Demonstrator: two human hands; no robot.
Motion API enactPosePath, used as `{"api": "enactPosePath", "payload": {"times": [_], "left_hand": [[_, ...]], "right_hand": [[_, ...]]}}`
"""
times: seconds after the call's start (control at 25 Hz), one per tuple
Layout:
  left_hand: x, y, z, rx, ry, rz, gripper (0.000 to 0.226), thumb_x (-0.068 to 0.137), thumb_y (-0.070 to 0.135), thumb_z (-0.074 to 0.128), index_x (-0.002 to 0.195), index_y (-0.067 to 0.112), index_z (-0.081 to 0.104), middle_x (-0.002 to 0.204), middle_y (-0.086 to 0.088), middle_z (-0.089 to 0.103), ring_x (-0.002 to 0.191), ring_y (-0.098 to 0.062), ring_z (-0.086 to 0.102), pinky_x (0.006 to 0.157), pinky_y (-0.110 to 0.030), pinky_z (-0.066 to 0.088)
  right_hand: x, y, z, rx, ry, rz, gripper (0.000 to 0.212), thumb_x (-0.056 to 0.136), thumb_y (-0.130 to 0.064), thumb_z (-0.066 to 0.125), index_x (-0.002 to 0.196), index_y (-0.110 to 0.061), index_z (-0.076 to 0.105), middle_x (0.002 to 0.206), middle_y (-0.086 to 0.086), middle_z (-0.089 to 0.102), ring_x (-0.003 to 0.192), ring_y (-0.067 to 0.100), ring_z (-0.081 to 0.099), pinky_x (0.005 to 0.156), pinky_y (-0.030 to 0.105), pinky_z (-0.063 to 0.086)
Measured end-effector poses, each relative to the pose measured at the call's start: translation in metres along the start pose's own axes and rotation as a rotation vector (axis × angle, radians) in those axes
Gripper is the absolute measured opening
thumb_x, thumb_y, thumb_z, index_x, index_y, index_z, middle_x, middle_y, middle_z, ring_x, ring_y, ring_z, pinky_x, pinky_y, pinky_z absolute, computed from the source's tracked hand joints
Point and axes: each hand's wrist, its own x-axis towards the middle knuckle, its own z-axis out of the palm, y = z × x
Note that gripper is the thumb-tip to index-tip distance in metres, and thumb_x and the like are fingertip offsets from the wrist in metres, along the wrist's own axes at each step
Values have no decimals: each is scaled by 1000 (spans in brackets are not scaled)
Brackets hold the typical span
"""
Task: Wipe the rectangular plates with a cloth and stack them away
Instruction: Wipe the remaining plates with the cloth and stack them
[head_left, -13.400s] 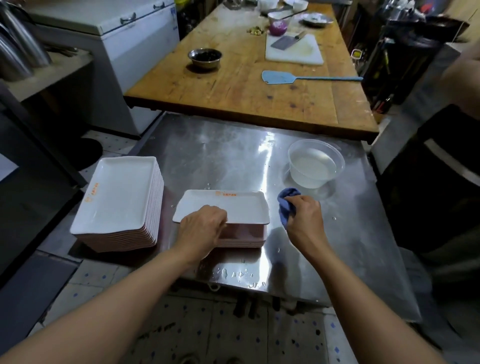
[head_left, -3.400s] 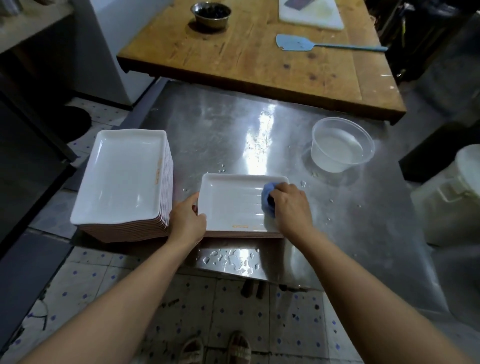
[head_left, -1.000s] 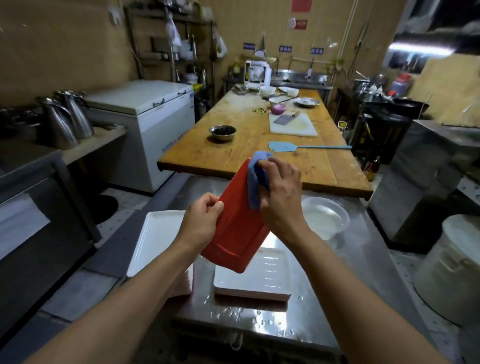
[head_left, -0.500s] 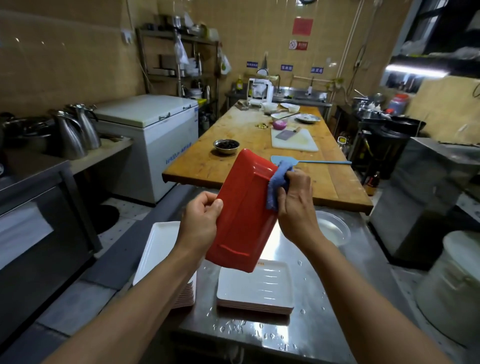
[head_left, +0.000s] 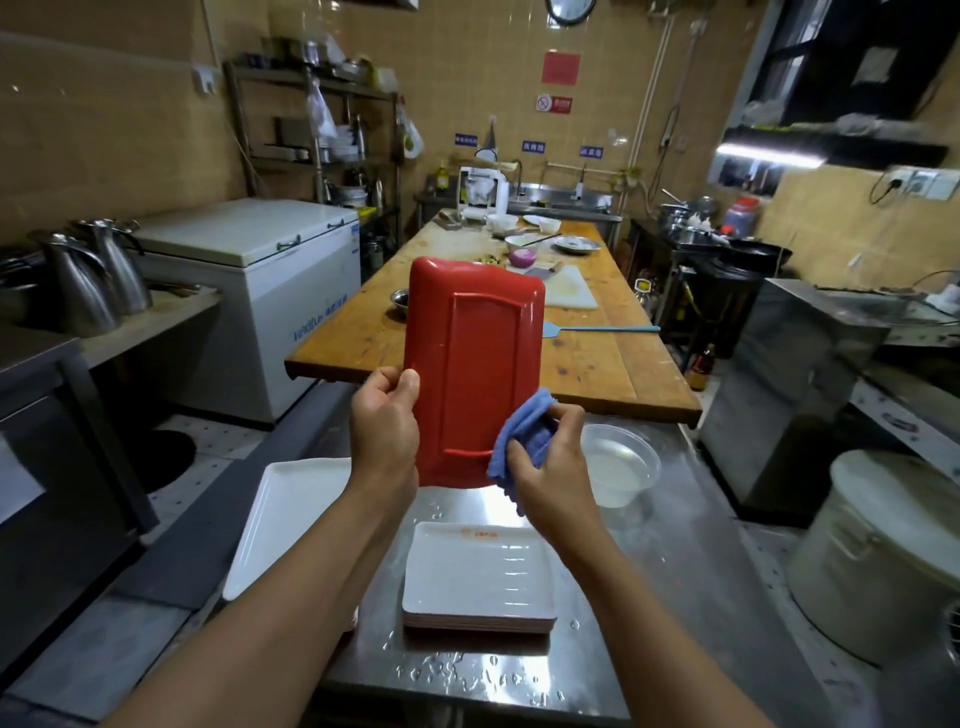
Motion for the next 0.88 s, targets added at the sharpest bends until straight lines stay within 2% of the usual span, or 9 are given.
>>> {"api": "enactPosePath", "payload": {"times": [0.12, 0.32, 0.44, 0.52, 0.6, 0.64, 0.72, 0.8, 0.88], "left_hand": [[-5, -8, 5, -87, -39, -103, 20, 100, 22, 42, 90, 21, 59, 75, 7, 71, 65, -8, 69, 51, -25, 53], [1, -9, -1, -89, -205, -225, 21, 102, 21, 34, 105, 23, 55, 104, -4, 66, 92, -17, 64, 71, -36, 51], [6, -2, -10, 39, -319, -299, 20, 99, 24, 42, 117, 21, 52, 117, -7, 63, 103, -23, 61, 87, -45, 49], [7, 6, -12, 133, -391, -289, 35, 94, 27, 53, 127, 18, 46, 123, -8, 60, 105, -25, 61, 87, -47, 50], [11, 20, -10, 173, -396, -206, 62, 85, 28, 65, 136, 19, 32, 129, -9, 56, 103, -20, 62, 78, -40, 53], [15, 28, -9, 215, -364, -127, 80, 79, 30, 71, 141, 20, 22, 134, -9, 51, 109, -19, 59, 80, -40, 52], [28, 44, -5, 425, -272, 89, 108, 67, 38, 81, 145, 26, 7, 146, -9, 31, 130, -24, 40, 100, -47, 43], [40, 60, 0, 714, -231, 310, 110, 63, 45, 82, 146, 27, 13, 148, -6, 22, 136, -24, 27, 108, -47, 33], [50, 75, 4, 895, -310, 445, 96, 62, 47, 81, 141, 25, 32, 143, -4, 34, 131, -21, 35, 105, -42, 36]], "right_hand": [[11, -6, -17, 143, 37, 108, 44, 75, 2, 61, 102, -24, 36, 86, 8, 59, 57, 11, 61, 48, 29, 53], [25, -10, -21, 78, 61, 60, 50, 63, 2, 68, 90, -27, 36, 76, -1, 52, 57, 1, 56, 57, 21, 47], [27, -12, -21, 53, 56, 20, 51, 54, -7, 67, 88, -27, 34, 77, 3, 52, 60, 7, 55, 60, 26, 50], [29, -15, -24, 34, 39, -10, 53, 50, -12, 65, 90, -27, 33, 78, 5, 52, 63, 13, 54, 59, 27, 49], [31, -18, -25, 13, 28, -57, 52, 49, -13, 64, 89, -27, 33, 75, 2, 50, 60, 11, 53, 56, 23, 48], [32, -19, -27, 1, 25, -84, 52, 48, -12, 64, 88, -26, 34, 73, 0, 49, 59, 9, 51, 55, 22, 47], [33, -21, -31, -22, 4, -127, 52, 47, -12, 64, 87, -26, 34, 75, -1, 48, 61, 8, 51, 56, 20, 48], [35, -22, -36, -38, -50, -141, 53, 48, -12, 65, 86, -29, 33, 79, -1, 48, 66, 10, 54, 58, 20, 50], [35, -23, -42, -54, -103, -139, 53, 48, -12, 66, 88, -27, 34, 79, 2, 48, 64, 12, 53, 56, 21, 49]]}}
